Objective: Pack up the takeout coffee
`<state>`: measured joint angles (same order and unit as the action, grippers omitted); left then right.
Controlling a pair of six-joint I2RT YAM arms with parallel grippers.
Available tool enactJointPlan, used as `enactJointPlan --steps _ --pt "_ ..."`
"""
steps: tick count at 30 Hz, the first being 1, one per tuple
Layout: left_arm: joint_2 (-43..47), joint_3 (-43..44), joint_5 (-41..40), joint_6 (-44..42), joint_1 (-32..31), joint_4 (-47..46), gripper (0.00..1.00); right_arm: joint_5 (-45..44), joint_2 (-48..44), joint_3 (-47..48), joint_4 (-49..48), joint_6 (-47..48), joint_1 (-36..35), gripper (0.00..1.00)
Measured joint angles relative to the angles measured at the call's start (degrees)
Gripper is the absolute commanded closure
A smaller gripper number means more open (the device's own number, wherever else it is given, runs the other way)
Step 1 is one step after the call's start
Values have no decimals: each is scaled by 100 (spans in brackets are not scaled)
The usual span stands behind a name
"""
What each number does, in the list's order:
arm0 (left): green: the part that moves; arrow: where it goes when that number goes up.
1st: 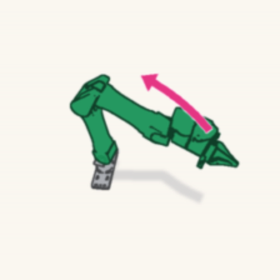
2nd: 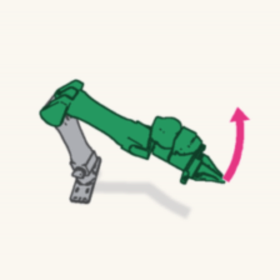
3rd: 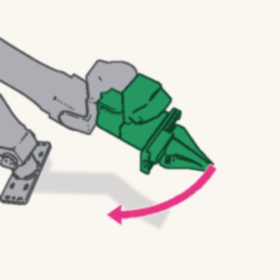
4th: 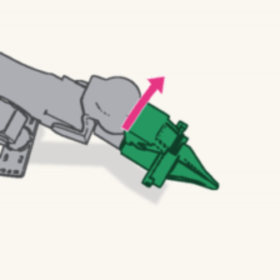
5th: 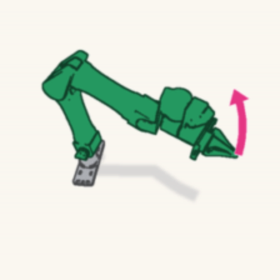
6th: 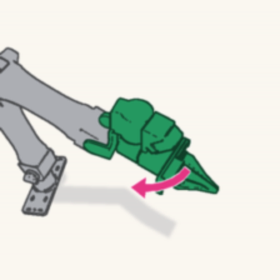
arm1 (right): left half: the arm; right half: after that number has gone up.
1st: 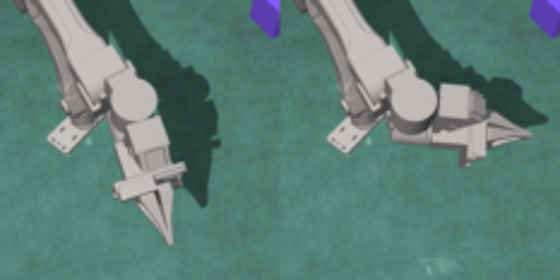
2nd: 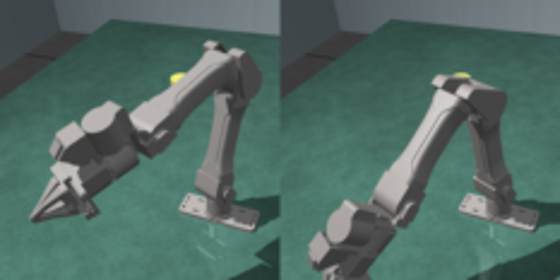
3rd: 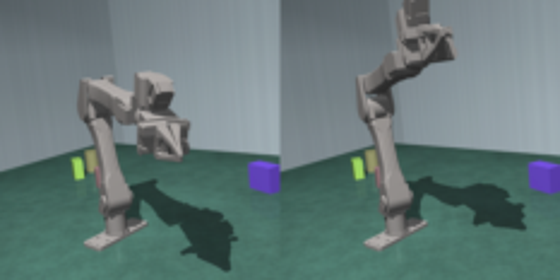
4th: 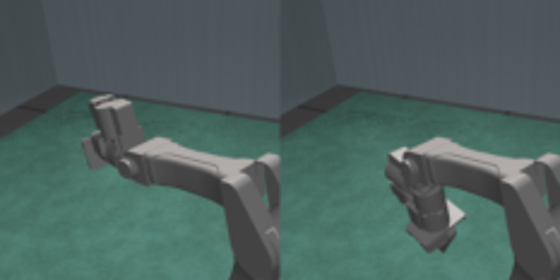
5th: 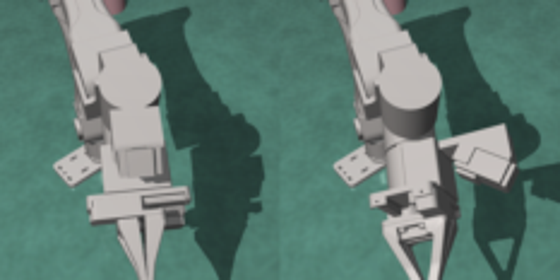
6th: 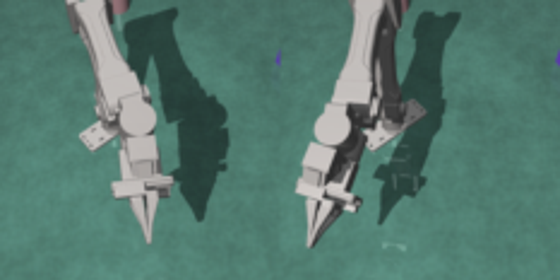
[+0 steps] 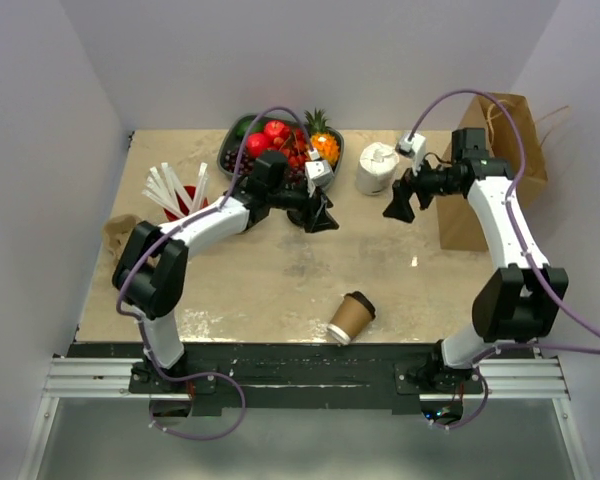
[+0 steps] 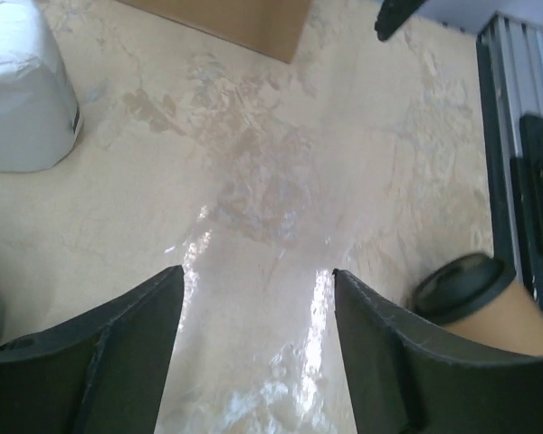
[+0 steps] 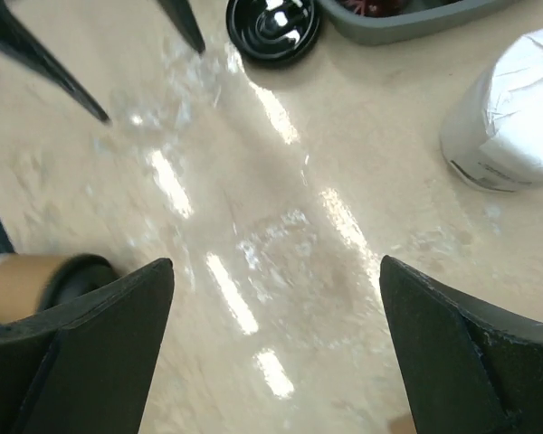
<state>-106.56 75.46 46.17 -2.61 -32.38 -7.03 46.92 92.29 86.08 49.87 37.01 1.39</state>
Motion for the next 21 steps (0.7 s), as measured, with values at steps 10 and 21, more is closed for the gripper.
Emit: enactJointPlan --steps 10,21 --pt "1810 -1432 -525 -841 -173 1303 28 -890 -1937 -2249 1871 4616 -1633 1" --pt "1690 -1991 -1670 9 487 966 29 -1316 -2277 -2739 2592 6365 -3462 2"
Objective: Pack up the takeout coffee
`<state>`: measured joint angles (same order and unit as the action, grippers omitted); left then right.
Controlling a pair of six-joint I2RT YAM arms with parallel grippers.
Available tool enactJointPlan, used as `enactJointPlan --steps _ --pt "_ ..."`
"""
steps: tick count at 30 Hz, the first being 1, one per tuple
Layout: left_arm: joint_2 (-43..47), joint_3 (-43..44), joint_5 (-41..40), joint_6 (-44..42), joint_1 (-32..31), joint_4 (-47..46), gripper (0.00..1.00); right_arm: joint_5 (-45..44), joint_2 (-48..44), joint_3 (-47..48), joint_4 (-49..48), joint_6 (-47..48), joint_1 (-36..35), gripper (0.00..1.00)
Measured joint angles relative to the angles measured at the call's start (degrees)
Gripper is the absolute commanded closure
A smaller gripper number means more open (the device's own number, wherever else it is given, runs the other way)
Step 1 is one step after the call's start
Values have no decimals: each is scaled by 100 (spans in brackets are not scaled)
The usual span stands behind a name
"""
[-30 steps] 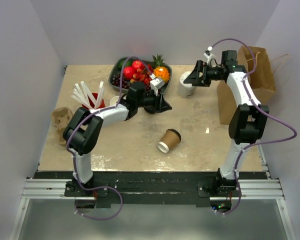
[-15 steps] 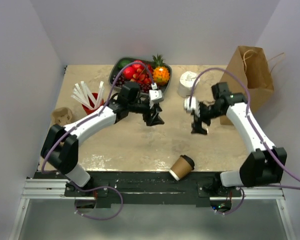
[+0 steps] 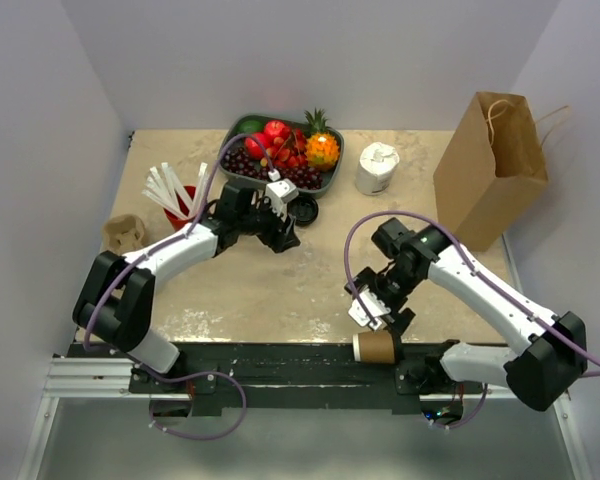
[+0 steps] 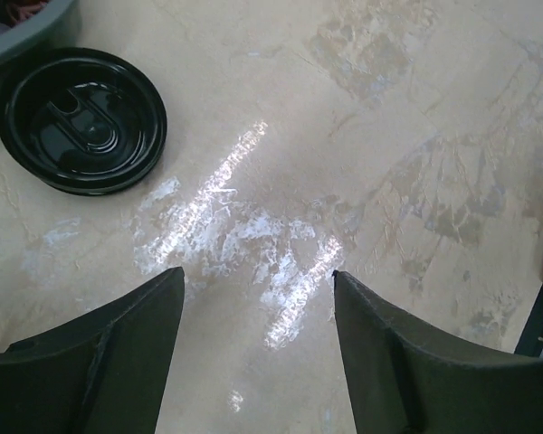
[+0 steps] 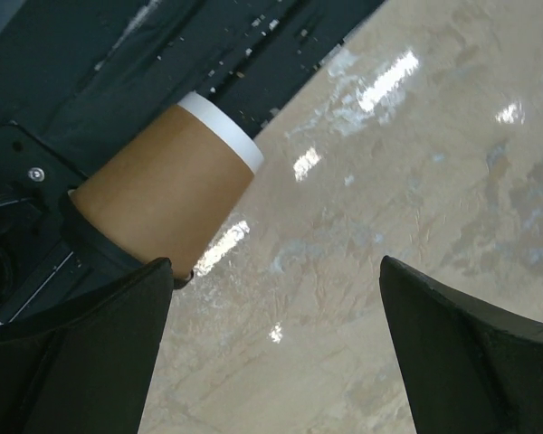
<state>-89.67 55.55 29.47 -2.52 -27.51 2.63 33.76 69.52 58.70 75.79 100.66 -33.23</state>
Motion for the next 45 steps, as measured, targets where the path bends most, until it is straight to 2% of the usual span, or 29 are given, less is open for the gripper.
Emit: enactJointPlan --steps 3,5,8,10,11,13,15,17,20,25,29,37,43,45 --pt "153 -4 -83 -4 0 -55 28 -11 26 -33 46 57 -326 3" --pt "319 -90 -52 -17 0 -166 27 -13 111 -33 61 50 -396 9" --pt "686 -442 382 -179 -2 -299 20 44 481 87 68 -608 -284 11" --pt "1014 -796 756 -420 -90 -352 14 297 957 461 61 -1191 214 11" --pt "1156 -949 907 -546 -197 -367 13 481 1246 789 61 -1497 588 1" --pt "1325 -1123 1172 -804 -535 -361 5 826 1856 1543 -166 -2218 1392 1" --pt "1340 -1143 1355 -990 -968 -391 4 1110 2247 2050 -643 -3008 2039 1" --pt "1272 -1137 1484 -1106 -1342 -511 3 1182 2323 2149 -1152 -3703 2452 1" --pt "837 -876 1604 -1255 -1884 -494 0 1062 2149 2072 -1919 -4885 2603 1" --pt "-245 87 1318 -1261 -2708 -286 0 114 1499 1639 -3491 -6964 2487 1" --pt "-802 756 1115 -1108 -3270 -9 0 -485 1158 1526 -4186 -7995 2597 1" --pt "-1403 1147 723 -697 -3816 127 0 -866 981 1456 -4629 -9320 3276 1" --pt "-2166 1641 282 -431 -4266 339 1 -872 970 1456 -4623 -9582 3517 1" --pt "-2398 1862 205 -400 -4332 457 4 -872 927 1456 -4612 -9580 3517 1"
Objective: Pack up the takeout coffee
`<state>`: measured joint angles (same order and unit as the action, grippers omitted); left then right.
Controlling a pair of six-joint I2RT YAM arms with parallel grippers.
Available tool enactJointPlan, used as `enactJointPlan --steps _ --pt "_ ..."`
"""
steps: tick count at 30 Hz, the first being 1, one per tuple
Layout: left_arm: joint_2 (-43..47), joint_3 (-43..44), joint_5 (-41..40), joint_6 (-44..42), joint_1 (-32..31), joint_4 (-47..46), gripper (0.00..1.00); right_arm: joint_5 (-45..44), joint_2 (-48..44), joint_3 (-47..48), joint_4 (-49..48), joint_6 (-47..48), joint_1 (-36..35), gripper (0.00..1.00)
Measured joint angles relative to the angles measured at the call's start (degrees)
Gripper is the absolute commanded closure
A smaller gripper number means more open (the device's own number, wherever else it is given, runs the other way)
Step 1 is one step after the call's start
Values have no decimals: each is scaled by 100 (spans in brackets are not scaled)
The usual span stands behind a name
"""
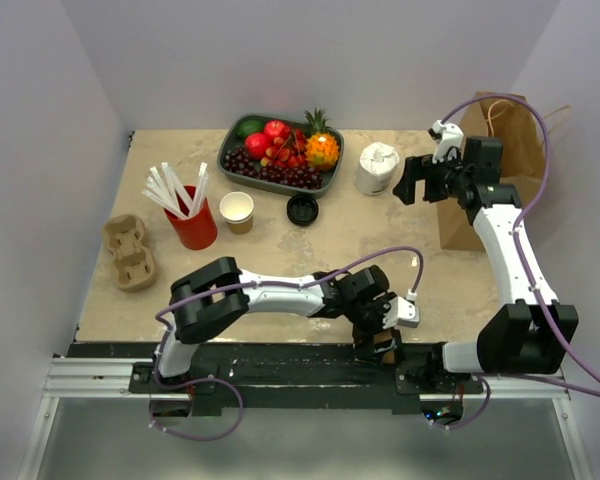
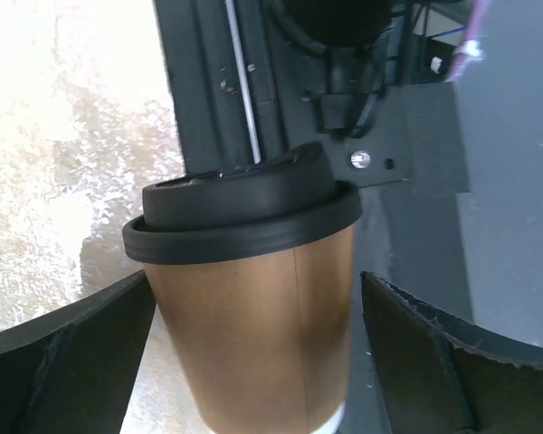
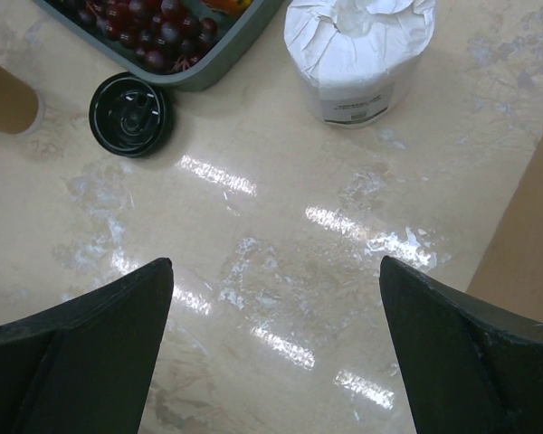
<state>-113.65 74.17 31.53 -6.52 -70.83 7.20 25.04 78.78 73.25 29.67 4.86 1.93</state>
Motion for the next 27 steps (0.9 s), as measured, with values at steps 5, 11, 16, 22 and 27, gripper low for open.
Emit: enactJointPlan --steps 5,11,16,22,27 --pt "-162 125 -131 98 39 144 15 15 -107 0 20 4 0 1" --pt "317 -662 -46 256 555 -654 22 175 -70 0 33 46 2 1" --pt "811 -1419 -63 299 1473 -2020 23 879 365 13 9 116 7 1" --pt "658 -1779 -498 254 2262 -4701 20 1991 1462 546 164 282 7 1" --pt "-400 -1661 -839 144 2417 -6896 17 2826 2232 1202 667 658 7 1"
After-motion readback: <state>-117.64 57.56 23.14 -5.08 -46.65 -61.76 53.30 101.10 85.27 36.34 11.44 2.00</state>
